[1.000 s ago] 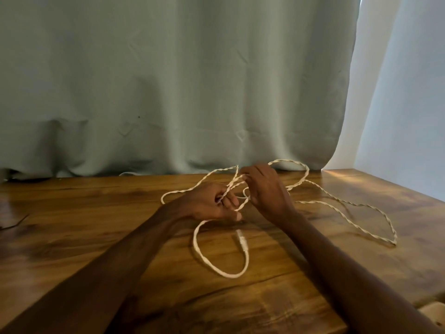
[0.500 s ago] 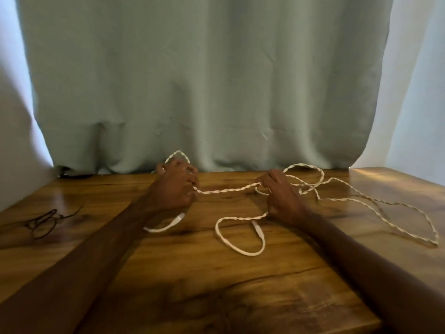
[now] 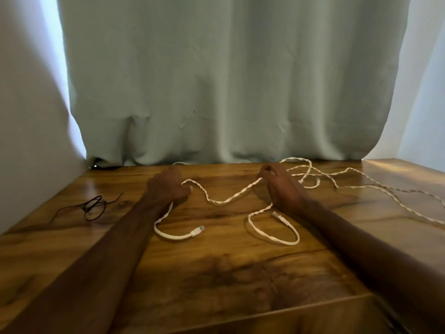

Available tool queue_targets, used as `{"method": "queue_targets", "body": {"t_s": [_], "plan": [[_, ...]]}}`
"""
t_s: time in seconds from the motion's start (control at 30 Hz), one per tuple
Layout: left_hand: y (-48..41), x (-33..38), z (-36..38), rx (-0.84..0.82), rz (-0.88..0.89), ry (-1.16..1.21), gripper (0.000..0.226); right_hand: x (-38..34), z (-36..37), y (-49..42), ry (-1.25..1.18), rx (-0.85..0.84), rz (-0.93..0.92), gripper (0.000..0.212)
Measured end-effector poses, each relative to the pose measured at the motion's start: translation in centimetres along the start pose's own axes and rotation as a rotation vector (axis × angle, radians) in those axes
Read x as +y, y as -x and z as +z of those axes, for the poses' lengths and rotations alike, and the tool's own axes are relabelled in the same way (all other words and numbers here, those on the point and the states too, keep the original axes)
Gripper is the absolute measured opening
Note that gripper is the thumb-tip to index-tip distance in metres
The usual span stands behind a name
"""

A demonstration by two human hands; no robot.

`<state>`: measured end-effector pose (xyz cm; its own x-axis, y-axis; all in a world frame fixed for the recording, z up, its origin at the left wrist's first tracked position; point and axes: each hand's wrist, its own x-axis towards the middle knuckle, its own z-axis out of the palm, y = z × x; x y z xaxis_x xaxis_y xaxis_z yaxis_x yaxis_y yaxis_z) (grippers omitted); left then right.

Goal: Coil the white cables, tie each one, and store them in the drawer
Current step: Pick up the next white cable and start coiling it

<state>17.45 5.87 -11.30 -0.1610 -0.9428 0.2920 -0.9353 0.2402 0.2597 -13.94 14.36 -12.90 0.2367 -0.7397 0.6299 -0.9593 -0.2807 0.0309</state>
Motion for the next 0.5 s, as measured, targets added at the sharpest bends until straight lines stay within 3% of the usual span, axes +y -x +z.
{"method": "queue_targets", "body": {"t_s": [0.1, 0.2, 0.37, 0.5], "plan": [[0.4, 0.5, -0.9, -0.046, -0.076, -0.057, 0.047, -0.7, -0.2, -0.9, -0.017, 0.006, -0.044, 0.029], [1.0, 1.0, -1.4, -0.017, -0.145, -0.033, 0.041, -0.4, -0.2, -1.5, -0.023, -0.050, -0.007, 0.043], [0.0, 0.5, -1.9, 0.214, -0.105, 0.443, 0.022, -2.6, -1.0, -2.7, -0.352, 0.127, 0.097, 0.045], [-0.3, 2.2, -2.2, 0.158, 0.086, 0.778, 0.027, -6.3, -1.8, -6.1, -0.362, 0.164, 0.033, 0.053]]}}
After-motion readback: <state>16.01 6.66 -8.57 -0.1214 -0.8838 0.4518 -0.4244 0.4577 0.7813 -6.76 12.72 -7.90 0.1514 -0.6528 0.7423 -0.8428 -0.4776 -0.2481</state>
